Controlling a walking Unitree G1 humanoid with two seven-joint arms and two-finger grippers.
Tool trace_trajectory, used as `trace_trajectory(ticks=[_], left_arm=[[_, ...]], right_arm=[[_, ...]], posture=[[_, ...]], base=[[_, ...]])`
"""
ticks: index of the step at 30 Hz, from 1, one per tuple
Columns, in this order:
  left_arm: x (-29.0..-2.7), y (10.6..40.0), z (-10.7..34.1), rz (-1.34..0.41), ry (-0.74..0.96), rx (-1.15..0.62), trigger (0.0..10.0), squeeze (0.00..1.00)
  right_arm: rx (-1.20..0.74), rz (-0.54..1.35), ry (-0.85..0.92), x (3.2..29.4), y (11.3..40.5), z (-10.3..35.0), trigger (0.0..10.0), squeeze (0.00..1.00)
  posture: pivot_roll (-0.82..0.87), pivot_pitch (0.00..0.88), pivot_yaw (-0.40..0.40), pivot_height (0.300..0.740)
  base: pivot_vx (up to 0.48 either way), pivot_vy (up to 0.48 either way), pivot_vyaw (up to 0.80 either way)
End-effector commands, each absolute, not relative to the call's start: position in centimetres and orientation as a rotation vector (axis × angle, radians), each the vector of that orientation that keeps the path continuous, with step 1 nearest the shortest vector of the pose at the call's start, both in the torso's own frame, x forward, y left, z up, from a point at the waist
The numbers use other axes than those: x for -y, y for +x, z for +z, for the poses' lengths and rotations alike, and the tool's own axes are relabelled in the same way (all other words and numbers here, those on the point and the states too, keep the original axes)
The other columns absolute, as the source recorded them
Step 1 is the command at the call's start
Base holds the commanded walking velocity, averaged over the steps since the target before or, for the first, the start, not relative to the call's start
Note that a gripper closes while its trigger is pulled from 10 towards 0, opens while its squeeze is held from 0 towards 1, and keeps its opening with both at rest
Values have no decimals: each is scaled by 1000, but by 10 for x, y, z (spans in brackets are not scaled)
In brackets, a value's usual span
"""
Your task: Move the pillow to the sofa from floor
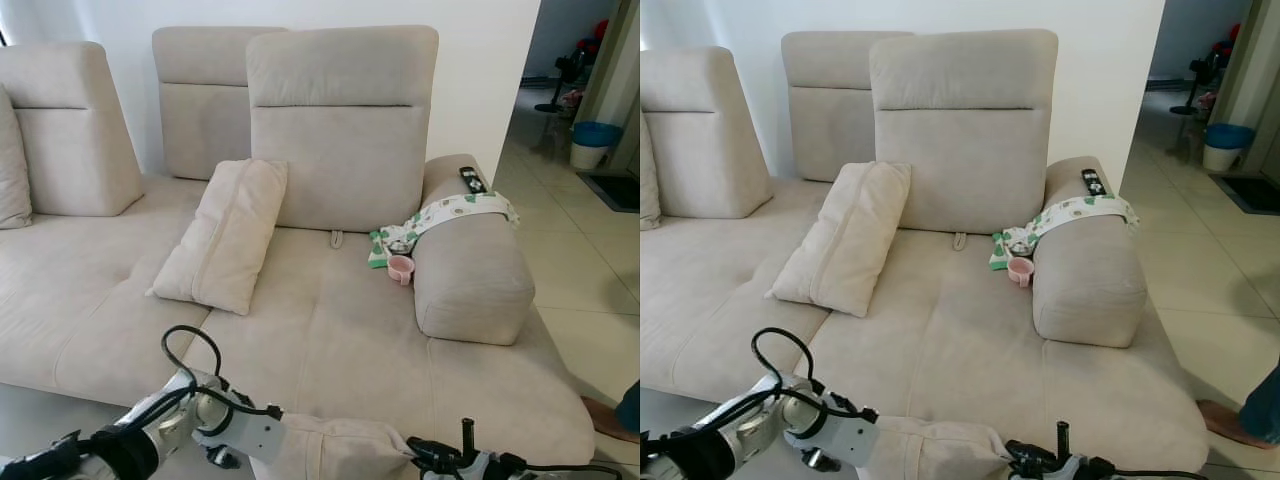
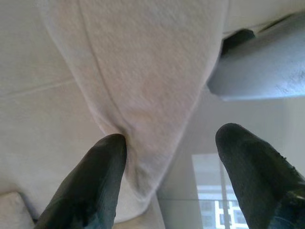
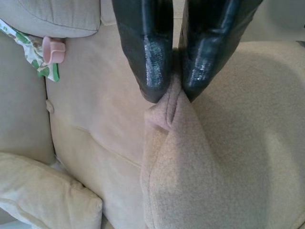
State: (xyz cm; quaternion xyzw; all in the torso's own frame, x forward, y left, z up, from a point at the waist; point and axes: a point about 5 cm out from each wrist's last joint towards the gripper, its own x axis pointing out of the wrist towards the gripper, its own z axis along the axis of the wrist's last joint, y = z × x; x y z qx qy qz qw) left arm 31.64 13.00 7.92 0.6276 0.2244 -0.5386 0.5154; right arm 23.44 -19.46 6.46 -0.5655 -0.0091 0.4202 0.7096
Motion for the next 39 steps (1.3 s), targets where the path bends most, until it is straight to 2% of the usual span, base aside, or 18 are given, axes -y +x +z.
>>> trace_trajectory(ticks=[1, 5, 16, 17, 18, 20, 21, 22, 23, 33, 38, 39], left_arm=[[-126, 319, 83, -1268, 1492, -503, 10000, 0], [-118, 317, 85, -1276, 1462, -481, 10000, 0], [-124, 310, 76, -1298, 1481, -542, 10000, 0], [-124, 310, 76, -1297, 1479, -549, 9529, 0], [-124, 311, 76, -1295, 1472, -551, 1137, 0], [-124, 311, 75, -1294, 1468, -551, 1137, 0], [-123, 310, 75, -1298, 1464, -551, 0, 0], [-123, 310, 76, -1301, 1461, -551, 0, 0], [-123, 310, 76, -1304, 1459, -551, 0, 0], [-122, 310, 79, -1304, 1454, -538, 0, 0], [-119, 318, 90, -1246, 1476, -484, 0, 0], [-119, 321, 92, -1225, 1483, -473, 5137, 0]], right_arm=[[66, 938, -1254, 188, 235, 70, 0, 0], [85, 938, -1252, 183, 237, 71, 0, 0], [121, 913, -1240, 181, 237, 78, 0, 0], [134, 904, -1232, 180, 237, 79, 0, 0], [153, 893, -1221, 178, 238, 82, 0, 0], [167, 886, -1214, 177, 238, 84, 0, 0], [182, 878, -1208, 176, 239, 86, 3098, 0], [195, 870, -1203, 175, 239, 88, 4824, 0], [220, 856, -1198, 173, 240, 91, 10000, 0], [317, 772, -1196, 168, 245, 105, 10000, 0], [346, 720, -1201, 168, 252, 111, 10000, 0], [341, 711, -1193, 169, 253, 111, 10000, 0]], posture=[[100, 0, 53, 565], [103, 0, 55, 565], [104, 0, 58, 565], [105, 0, 58, 565], [104, 0, 58, 565], [104, 0, 58, 565], [104, 0, 58, 565], [104, 0, 59, 565], [104, 0, 60, 565], [110, 0, 60, 565], [117, 0, 56, 565], [117, 0, 56, 565]], base=[[0, 0, 0], [0, 0, 0], [0, 0, 0], [0, 0, 0], [0, 0, 0], [0, 0, 0], [0, 0, 0], [0, 0, 0], [0, 0, 0], [0, 0, 0], [0, 0, 0], [0, 0, 0]])
